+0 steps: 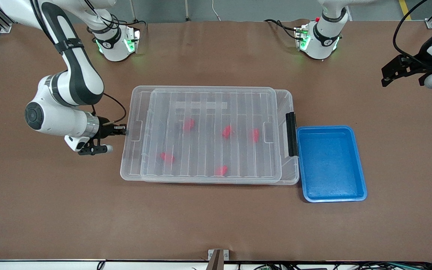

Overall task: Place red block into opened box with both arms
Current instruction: 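Push the clear lid back over the box with the right gripper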

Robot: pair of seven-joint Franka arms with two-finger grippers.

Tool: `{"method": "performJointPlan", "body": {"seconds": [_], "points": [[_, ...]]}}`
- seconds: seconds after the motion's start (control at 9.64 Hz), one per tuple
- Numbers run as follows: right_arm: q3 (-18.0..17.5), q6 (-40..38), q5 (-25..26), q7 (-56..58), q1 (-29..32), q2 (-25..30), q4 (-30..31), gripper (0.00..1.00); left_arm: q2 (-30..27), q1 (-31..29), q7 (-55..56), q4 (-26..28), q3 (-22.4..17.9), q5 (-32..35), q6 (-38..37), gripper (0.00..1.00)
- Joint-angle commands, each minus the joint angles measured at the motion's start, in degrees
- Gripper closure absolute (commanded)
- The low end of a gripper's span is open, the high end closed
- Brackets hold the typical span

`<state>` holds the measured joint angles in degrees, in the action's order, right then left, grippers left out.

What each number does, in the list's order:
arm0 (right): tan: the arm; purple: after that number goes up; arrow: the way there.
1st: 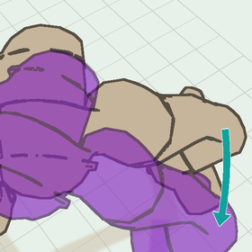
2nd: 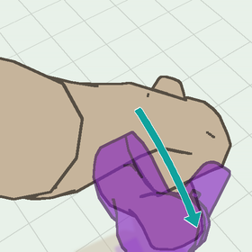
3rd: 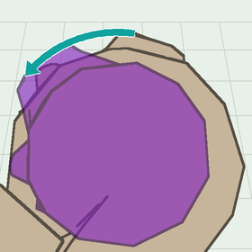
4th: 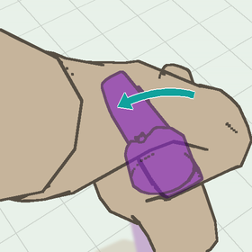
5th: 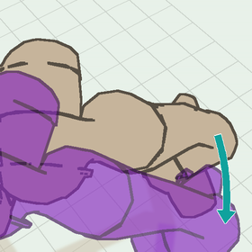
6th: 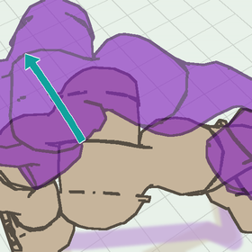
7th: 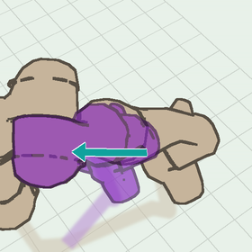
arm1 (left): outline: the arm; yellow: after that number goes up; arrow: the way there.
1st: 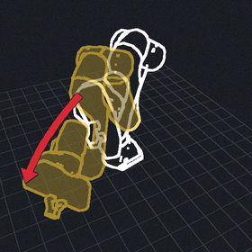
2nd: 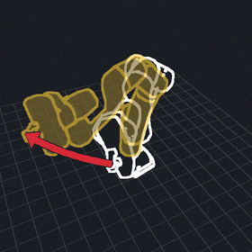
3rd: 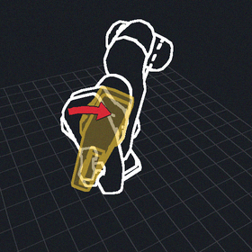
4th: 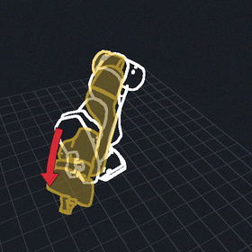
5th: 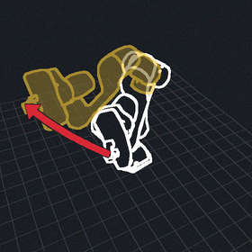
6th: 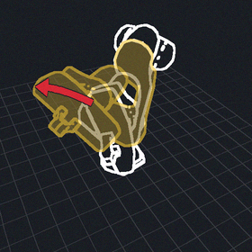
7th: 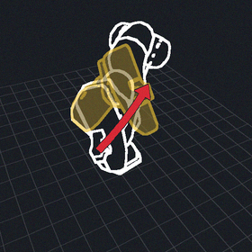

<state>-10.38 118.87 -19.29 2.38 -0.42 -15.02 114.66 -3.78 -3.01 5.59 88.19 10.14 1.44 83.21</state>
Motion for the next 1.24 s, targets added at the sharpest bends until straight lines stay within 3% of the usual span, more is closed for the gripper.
{"method": "performJointPlan", "body": {"seconds": [0.0,0.62,0.73,0.83,0.93,1.14], "points": [[-0.69,0.4,-1.28,-0.89,0.07,-0.53,-0.57,1.0,-2.55,-0.16,-1.02,5.16,-0.12,-1.18,1.95,0.0],[-0.78,1.02,-1.19,-0.71,-0.81,-1.06,-1.45,0.97,0.0,-0.77,-1.46,2.08,-0.12,-1.18,-0.07,0.0],[-0.69,-0.03,-0.67,-0.28,-0.38,-1.06,-2.24,0.73,0.17,-0.6,-1.46,2.08,-0.12,-1.27,-0.07,0.0],[-0.52,-3.43,0.2,-0.1,1.28,-0.89,-3.55,0.15,0.44,-0.51,-1.46,1.73,-0.04,-1.27,-0.07,0.0],[-0.52,-7.73,3.52,-0.1,3.12,-0.54,-6.17,0.0,0.53,-0.51,-1.46,1.64,-0.04,-1.35,-0.07,0.0],[1.05,-17.49,10.55,-0.8,3.32,0.86,-13.55,0.0,0.79,-0.51,-1.54,1.38,-0.04,-1.97,-0.07,0.0]]}}
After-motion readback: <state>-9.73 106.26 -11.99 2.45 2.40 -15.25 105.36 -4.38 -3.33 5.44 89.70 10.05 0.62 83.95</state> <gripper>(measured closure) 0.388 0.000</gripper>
